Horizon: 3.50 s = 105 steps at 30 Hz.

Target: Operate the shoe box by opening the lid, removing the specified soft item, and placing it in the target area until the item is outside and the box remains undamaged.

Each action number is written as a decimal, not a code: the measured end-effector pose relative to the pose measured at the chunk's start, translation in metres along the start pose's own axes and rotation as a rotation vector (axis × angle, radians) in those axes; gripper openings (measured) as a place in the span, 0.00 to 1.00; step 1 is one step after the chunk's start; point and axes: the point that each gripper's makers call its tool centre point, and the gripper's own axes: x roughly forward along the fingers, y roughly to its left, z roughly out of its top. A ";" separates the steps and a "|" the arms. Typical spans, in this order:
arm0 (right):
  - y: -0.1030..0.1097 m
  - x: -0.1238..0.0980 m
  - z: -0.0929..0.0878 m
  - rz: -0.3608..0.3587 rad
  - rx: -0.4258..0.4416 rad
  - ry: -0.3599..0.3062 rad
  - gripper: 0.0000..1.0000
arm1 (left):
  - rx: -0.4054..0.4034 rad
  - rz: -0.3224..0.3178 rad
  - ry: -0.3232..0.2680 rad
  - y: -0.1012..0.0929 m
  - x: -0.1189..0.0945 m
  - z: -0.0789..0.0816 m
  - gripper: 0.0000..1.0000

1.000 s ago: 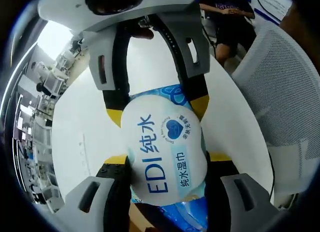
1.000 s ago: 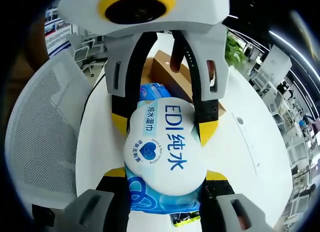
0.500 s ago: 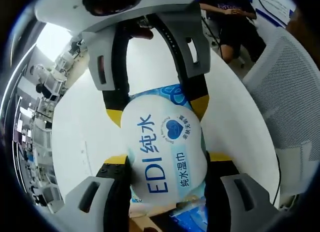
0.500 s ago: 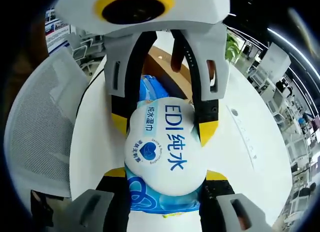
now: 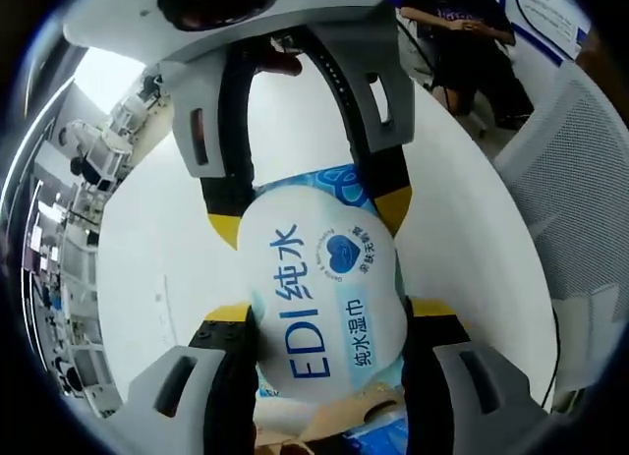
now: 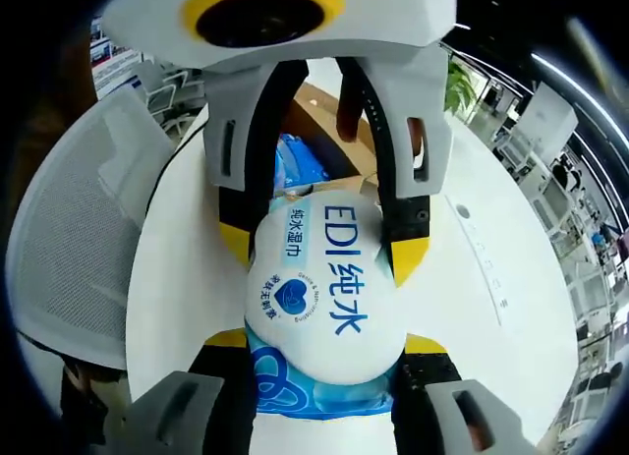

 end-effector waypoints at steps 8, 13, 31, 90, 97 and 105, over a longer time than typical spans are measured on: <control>-0.008 0.008 -0.011 0.014 -0.011 0.006 0.51 | -0.019 0.000 0.007 0.011 0.018 -0.005 0.58; -0.012 0.011 -0.018 0.025 -0.016 0.010 0.51 | -0.030 -0.001 0.007 0.015 0.029 -0.005 0.58; -0.019 0.029 -0.037 0.070 -0.058 0.016 0.52 | -0.105 -0.002 0.005 0.018 0.050 -0.006 0.58; -0.024 0.022 -0.057 0.013 -0.036 0.083 0.47 | -0.114 0.041 -0.005 0.017 0.034 -0.008 0.46; -0.018 0.012 -0.052 -0.017 0.045 0.064 0.49 | -0.185 0.067 -0.067 0.022 0.020 -0.003 0.49; -0.005 0.002 -0.043 -0.036 0.114 0.046 0.49 | -0.238 0.110 -0.116 0.019 0.001 -0.005 0.51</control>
